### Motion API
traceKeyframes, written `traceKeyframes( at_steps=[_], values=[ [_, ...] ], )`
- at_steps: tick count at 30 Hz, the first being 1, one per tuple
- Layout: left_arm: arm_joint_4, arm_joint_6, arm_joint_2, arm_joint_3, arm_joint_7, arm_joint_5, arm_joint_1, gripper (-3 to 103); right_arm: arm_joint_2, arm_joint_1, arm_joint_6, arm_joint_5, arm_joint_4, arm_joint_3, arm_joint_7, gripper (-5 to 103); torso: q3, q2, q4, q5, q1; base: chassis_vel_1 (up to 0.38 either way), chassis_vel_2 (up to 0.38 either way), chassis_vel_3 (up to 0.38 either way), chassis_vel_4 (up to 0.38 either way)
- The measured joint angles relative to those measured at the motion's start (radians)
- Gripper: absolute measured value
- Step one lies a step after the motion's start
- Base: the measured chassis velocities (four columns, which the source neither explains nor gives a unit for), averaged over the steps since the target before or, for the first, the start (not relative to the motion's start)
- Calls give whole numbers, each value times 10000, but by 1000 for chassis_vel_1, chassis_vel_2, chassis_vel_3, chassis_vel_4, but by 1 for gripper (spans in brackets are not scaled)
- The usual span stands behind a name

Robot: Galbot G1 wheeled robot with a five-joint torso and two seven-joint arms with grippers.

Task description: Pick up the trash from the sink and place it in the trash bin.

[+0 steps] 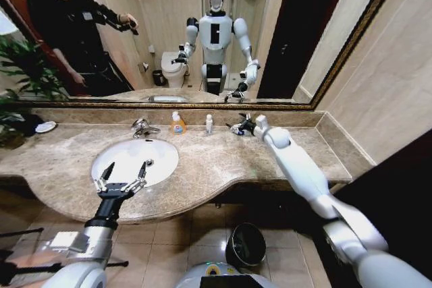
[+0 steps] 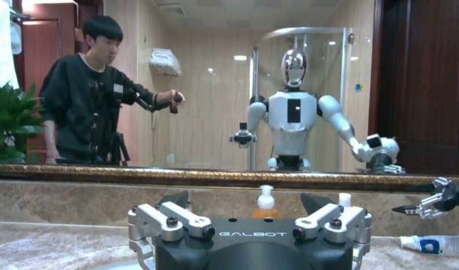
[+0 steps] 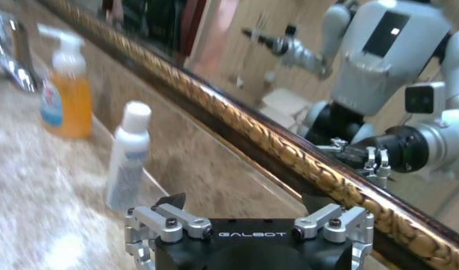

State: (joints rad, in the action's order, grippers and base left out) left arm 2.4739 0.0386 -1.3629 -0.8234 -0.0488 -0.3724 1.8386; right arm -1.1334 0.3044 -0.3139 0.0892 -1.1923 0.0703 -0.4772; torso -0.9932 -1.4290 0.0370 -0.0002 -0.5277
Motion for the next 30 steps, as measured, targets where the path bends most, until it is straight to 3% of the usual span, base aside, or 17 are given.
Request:
traceKeyframes(
  at_steps=[3,9,15,22,26,28,30],
  values=[
    [0,0,0,0,0,0,0,100,166,-86,-555,-236,34,-8,-382,100,0,0,-1,1,1,0,0,0,0],
    [0,0,0,0,0,0,0,100,532,268,-952,-83,-103,-27,-738,100,1,0,-6,4,2,0,0,0,0],
    [0,0,0,0,0,0,0,100,399,284,-993,148,236,-188,-342,100,1,-2,-3,1,2,0,0,0,0],
    [0,0,0,0,0,0,0,100,301,224,-1310,-112,483,-199,-452,100,1,-2,-2,0,2,0,0,0,0],
    [0,0,0,0,0,0,0,100,328,183,-2066,2,456,-215,-476,101,1,-2,-3,2,2,0,0,0,0],
    [0,0,0,0,0,0,0,100,333,153,-2973,453,330,-176,-317,94,1,-2,-2,0,2,0,0,0,0],
    [0,0,0,0,0,0,0,100,345,155,-3424,712,242,-181,-115,86,1,-2,-2,1,2,0,0,0,0]
  ],
)
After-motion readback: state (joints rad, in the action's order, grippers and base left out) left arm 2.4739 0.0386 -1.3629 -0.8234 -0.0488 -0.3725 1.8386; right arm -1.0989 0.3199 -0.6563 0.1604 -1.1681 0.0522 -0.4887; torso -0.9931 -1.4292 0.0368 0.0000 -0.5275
